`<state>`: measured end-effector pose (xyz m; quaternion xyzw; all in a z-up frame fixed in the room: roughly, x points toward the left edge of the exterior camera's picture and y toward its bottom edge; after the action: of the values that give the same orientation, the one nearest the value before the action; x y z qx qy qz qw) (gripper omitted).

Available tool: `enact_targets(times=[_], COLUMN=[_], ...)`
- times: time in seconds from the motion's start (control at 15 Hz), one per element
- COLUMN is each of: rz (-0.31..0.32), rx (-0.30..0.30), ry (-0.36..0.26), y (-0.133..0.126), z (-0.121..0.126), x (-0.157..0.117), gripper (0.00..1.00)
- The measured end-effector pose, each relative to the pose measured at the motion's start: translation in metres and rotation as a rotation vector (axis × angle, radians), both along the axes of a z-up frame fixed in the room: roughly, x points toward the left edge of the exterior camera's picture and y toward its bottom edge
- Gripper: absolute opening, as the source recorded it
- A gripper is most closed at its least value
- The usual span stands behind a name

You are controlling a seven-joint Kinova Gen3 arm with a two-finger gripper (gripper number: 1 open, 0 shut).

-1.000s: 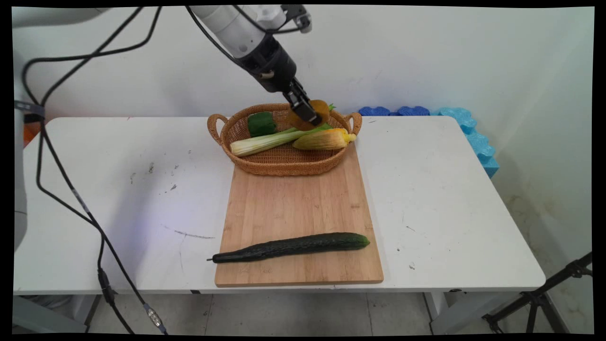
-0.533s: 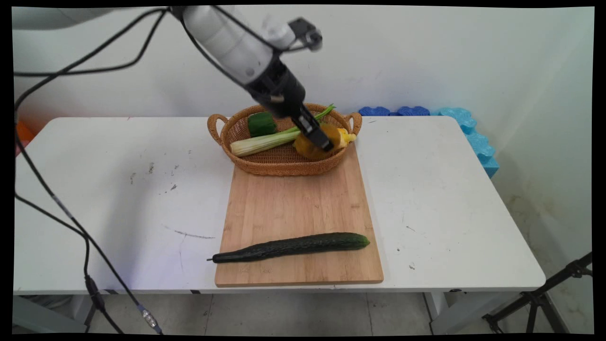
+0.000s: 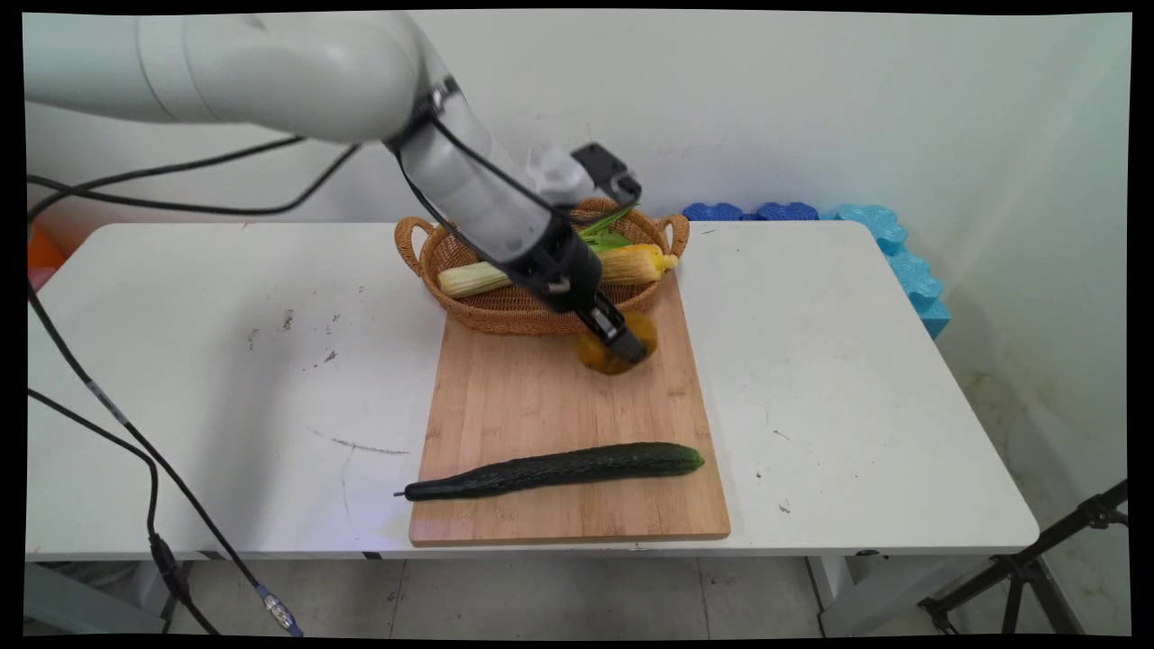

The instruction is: Place the picked object on the cutting board

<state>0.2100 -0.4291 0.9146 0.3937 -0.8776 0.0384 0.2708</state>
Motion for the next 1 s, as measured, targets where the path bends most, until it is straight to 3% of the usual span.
enact_targets(times=[0.47,0.93,1.0], rz=[0.03,0.033,0.032], rx=[0.006,-0.002,-0.005], ry=[-0.031,-0.043,-0.044], y=[-0.005,-0.011,-0.011], z=[-0.052,-0.081,-0.083], x=[-0.014,-0.024,-0.025], gripper=[0.0,0.0,1.0])
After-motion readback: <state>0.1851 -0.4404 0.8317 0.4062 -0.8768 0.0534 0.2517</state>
